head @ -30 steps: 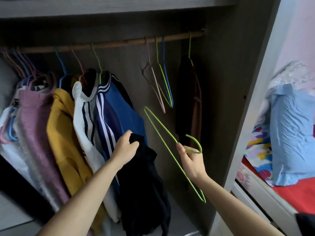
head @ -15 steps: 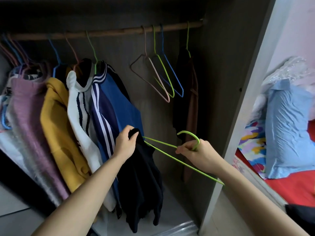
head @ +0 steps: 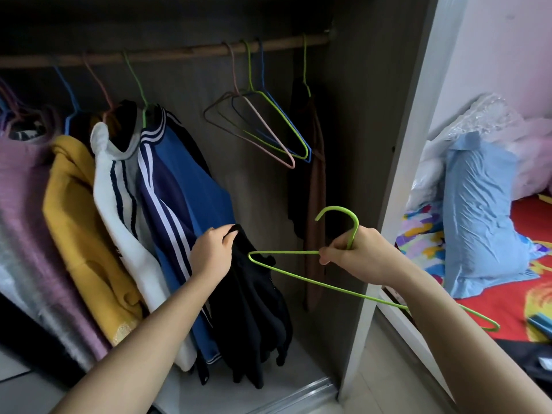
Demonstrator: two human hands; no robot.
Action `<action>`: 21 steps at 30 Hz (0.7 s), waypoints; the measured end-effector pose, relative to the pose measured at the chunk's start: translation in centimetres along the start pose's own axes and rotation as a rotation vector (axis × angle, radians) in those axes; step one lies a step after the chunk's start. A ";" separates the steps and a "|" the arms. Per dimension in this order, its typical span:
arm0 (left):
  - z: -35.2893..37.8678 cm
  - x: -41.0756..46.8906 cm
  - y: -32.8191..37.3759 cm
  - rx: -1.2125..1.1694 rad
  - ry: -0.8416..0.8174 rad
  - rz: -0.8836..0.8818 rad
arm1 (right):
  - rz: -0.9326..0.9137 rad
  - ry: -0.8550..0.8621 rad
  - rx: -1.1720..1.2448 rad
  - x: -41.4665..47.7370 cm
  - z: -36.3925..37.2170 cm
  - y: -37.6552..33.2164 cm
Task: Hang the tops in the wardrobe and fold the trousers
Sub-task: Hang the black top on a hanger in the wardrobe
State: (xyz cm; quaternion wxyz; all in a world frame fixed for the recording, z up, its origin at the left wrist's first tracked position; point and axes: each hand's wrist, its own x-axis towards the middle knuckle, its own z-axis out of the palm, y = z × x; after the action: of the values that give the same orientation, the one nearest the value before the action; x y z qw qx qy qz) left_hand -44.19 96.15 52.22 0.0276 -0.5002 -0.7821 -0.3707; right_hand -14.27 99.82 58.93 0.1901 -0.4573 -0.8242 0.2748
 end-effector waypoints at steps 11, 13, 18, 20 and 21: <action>1.5 -1.0 2.4 -0.184 -0.104 0.060 | 0.062 -0.160 -0.034 0.5 3.7 1.3; 1.5 -1.2 3.1 -0.136 -0.128 0.064 | 0.042 -0.100 0.032 0.6 4.5 1.5; 1.0 -1.3 4.2 -0.160 -0.136 0.077 | 0.181 0.025 0.597 1.4 6.0 1.7; 0.7 -1.2 4.6 -0.281 -0.154 0.064 | 0.222 -0.017 0.540 1.4 7.4 1.8; 0.5 -1.3 4.9 -0.323 -0.169 0.073 | 0.234 -0.048 0.476 1.3 8.1 1.8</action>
State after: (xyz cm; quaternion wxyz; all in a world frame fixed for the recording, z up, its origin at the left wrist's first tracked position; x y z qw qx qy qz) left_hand -39.47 96.58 53.97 -0.1056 -0.5558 -0.6930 -0.4469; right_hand -18.33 99.40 51.64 0.2397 -0.4852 -0.6821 0.4918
